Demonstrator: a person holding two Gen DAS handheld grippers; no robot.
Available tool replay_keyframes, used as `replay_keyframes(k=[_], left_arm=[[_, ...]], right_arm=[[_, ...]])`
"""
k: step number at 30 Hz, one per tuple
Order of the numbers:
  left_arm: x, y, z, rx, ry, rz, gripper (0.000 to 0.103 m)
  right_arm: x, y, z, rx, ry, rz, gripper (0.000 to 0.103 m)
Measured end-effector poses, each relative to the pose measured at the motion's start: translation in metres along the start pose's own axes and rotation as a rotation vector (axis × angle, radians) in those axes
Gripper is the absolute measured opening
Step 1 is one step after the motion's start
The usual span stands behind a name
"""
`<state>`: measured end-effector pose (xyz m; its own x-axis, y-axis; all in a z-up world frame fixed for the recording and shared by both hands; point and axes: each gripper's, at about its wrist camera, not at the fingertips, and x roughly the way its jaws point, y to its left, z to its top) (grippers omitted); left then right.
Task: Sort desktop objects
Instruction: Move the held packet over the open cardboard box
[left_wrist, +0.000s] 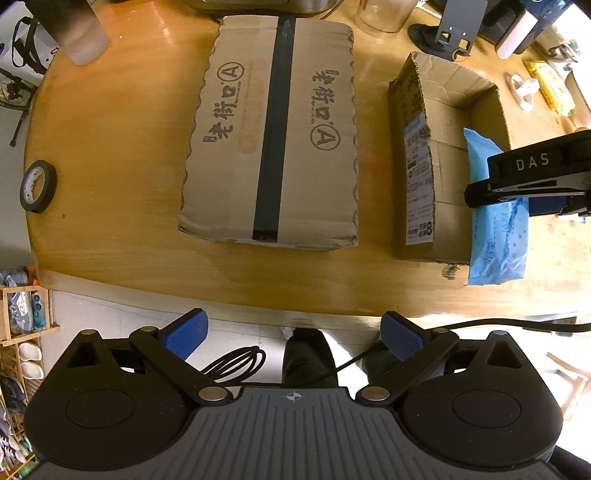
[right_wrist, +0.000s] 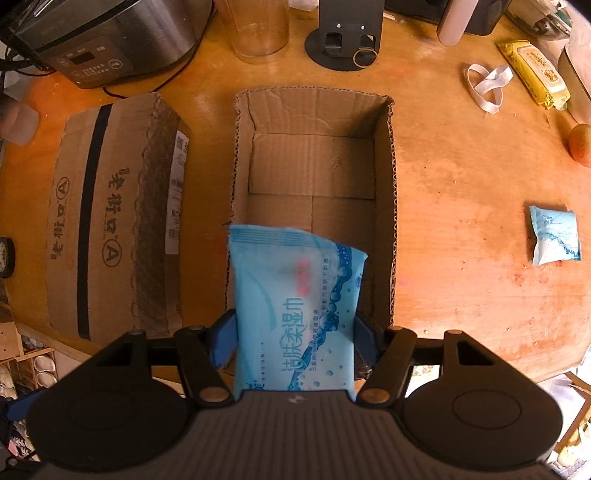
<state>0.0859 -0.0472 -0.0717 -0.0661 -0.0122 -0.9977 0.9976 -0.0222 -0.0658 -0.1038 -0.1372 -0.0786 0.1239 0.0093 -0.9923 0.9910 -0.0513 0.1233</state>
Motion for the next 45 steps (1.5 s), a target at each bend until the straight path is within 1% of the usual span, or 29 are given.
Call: replay_keyframes(k=[11,26,35,40,45], left_arm=[[-0.001,-0.002,-0.002,-0.008,0.005,-0.002,0.103],[-0.002,0.001,0.004,-0.016,0.019,-0.007,0.103],[0.0,0.005,0.004,-0.031,0.028,-0.012,0.103],[-0.001,0.006,0.004,-0.035,0.031,-0.011,0.103],[-0.001,0.007,0.001,-0.033,0.035,-0.012,0.103]], right_arm=[[0.004,0.001,0.002,0.003,0.006,-0.003,0.068],[0.009,0.0,0.026,0.008,-0.002,0.003,0.068],[0.014,0.003,0.028,-0.003,0.009,0.005,0.068],[0.023,0.0,0.027,-0.003,0.015,0.01,0.068],[0.039,-0.002,0.025,-0.009,0.017,0.019,0.068]])
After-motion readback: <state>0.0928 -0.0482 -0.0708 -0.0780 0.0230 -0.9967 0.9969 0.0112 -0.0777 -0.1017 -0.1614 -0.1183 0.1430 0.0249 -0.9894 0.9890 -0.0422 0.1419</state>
